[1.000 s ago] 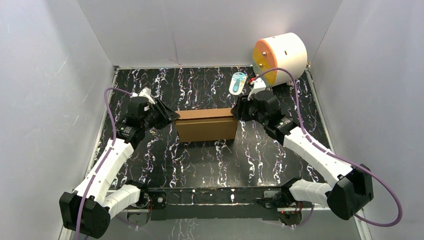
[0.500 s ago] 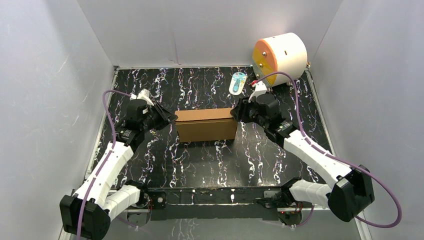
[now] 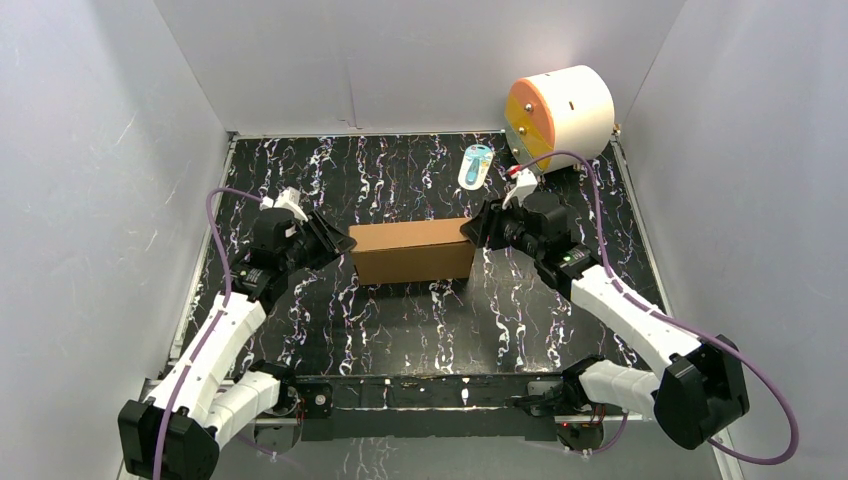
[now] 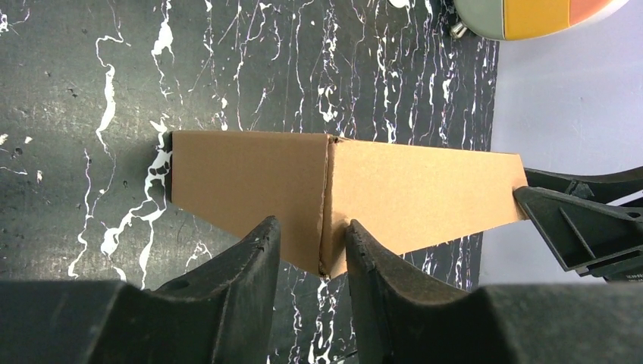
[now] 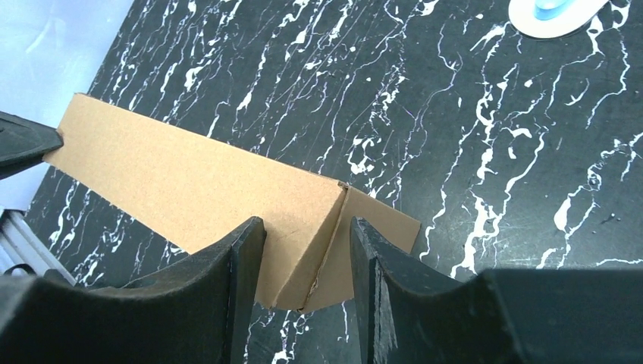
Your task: Fold the paper box
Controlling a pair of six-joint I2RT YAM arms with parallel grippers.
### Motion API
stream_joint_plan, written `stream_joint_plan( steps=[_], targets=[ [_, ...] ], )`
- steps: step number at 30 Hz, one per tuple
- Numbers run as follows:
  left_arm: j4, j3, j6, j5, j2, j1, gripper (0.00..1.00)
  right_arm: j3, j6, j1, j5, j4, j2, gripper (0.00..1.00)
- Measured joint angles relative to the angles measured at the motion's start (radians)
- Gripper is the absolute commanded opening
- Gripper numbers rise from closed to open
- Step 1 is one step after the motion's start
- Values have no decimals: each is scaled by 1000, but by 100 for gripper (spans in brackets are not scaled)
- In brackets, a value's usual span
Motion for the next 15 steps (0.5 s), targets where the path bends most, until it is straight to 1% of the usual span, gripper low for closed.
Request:
stream_joint_plan(
  steps=[6, 10, 15],
  targets=[
    [21, -14, -1, -3, 0, 0, 34, -27, 18, -42, -85, 56, 11, 53],
    [46, -34, -12, 1, -11, 0, 32, -40, 49, -104, -187, 76, 16, 57],
    [72, -50, -27, 13, -13, -1, 32, -40, 83, -193, -337, 50, 16, 58]
  ],
)
